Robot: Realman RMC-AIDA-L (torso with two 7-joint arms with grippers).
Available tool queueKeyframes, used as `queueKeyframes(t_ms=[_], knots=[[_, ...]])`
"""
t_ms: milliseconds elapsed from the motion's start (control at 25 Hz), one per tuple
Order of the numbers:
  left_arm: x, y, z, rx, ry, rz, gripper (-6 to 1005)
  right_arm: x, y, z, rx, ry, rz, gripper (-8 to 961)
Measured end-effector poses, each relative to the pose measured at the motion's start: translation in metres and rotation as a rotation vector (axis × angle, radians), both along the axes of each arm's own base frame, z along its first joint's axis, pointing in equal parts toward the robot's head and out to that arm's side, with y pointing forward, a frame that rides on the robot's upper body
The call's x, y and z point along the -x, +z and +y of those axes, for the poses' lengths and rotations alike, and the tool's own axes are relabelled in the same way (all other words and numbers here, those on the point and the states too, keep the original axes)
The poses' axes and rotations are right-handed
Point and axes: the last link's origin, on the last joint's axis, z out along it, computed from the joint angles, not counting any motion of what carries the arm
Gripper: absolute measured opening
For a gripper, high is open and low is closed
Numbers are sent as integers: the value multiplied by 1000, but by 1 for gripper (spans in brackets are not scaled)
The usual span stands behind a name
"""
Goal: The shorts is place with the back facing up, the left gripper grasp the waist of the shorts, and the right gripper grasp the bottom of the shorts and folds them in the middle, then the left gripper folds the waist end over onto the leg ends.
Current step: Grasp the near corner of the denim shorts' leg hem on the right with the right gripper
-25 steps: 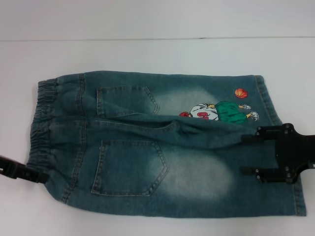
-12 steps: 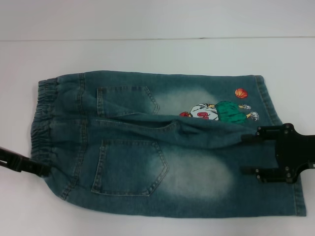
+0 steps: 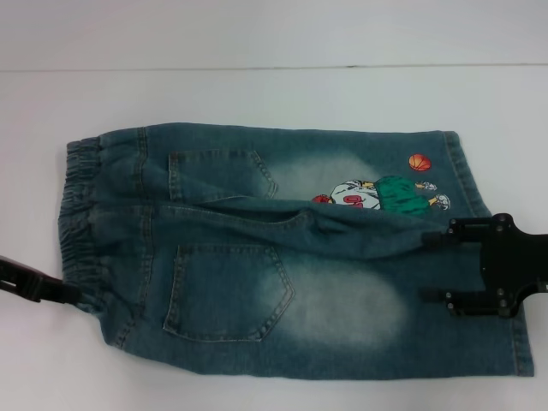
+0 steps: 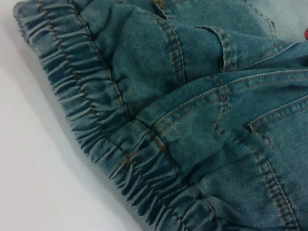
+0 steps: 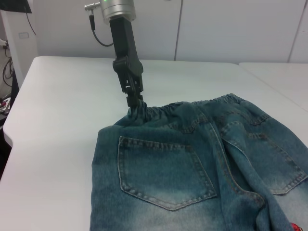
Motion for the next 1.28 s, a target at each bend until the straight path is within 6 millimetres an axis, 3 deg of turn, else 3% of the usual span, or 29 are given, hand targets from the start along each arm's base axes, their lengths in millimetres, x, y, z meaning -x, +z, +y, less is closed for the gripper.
queueKeyframes(t_ms=[280,520,720,1000,1160,1280], knots=[[0,1,0,-12,11,-6,140,0,1,0,-2,-1,1,704],[1,4,2,-54,45,-35,29,0,2,-1,0,-4,10,703],[1,8,4,-93,83,-55,29,4,13,1,1,-49,64,703],[-3,15,8,-164,111,-72,29,18,63,12,73,-196,126,704],[-5,18,9,-180,108,-89,29,21,78,10,125,-181,14,704],[-6,19,10,-187,112,-97,29,19,76,7,178,-161,-123,704]])
